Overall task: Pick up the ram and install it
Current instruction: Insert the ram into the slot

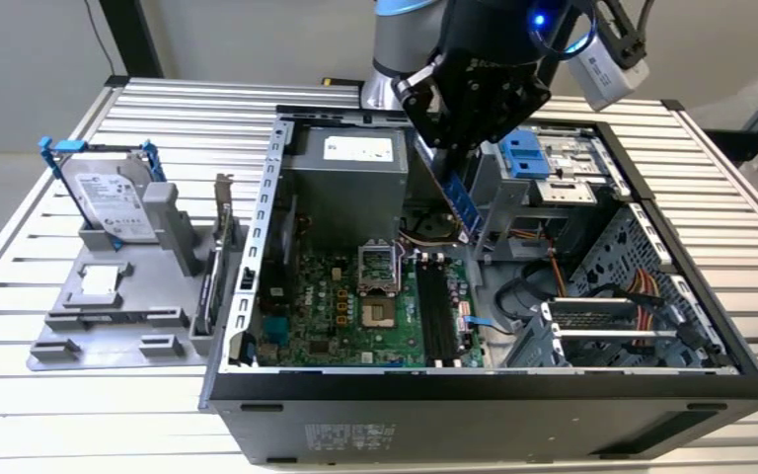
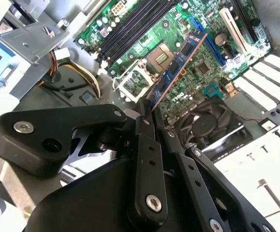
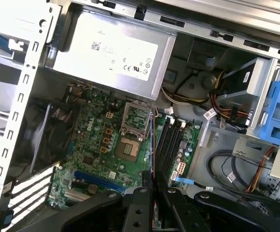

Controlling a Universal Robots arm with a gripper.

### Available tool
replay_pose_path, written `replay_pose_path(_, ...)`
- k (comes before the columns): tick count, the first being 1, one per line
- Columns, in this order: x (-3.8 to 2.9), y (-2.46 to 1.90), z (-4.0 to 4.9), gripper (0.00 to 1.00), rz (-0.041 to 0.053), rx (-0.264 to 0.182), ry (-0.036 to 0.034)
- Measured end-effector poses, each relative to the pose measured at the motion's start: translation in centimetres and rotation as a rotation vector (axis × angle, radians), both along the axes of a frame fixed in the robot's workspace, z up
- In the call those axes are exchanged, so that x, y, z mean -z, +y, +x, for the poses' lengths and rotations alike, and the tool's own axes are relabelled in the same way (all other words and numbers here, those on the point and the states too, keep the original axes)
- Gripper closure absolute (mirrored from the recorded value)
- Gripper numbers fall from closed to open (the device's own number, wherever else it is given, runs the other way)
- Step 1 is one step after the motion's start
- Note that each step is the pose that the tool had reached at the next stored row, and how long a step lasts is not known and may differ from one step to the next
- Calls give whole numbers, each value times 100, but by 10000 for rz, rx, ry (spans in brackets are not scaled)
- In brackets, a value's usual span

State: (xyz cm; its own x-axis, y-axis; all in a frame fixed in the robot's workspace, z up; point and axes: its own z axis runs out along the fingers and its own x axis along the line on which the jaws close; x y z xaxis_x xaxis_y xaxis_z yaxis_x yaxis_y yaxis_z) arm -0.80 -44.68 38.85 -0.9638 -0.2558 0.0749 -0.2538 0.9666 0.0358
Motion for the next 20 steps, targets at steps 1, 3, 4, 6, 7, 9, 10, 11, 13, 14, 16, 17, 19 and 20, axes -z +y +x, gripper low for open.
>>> replay_pose_path(1, 0, 0, 3, 100, 0, 57, 0)
replay_pose_path(3, 0, 0, 9, 100, 0, 136, 0)
replay_pose_path(4, 0, 0, 12, 100, 0, 164, 0)
replay_pose_path(6, 0, 0, 19, 100, 0, 222, 0)
replay_pose_path(7, 0, 0, 22, 100, 0, 251, 0)
replay_pose_path(9, 0, 0, 28, 100, 0, 308, 0)
replay_pose_path(10, 1, 0, 31, 100, 0, 337, 0)
replay_pose_path(11, 1, 0, 36, 100, 0, 365, -1)
replay_pose_path(13, 1, 0, 49, 100, 0, 421, -1)
replay_pose_path(14, 1, 0, 57, 100, 0, 447, -2)
replay_pose_path(16, 2, 0, 74, 100, 0, 496, -1)
replay_pose_path(17, 1, 0, 82, 100, -1, 516, -1)
replay_pose_path(19, 2, 0, 86, 100, 0, 524, -1)
replay_pose_path(20, 2, 0, 86, 100, 0, 525, -1)
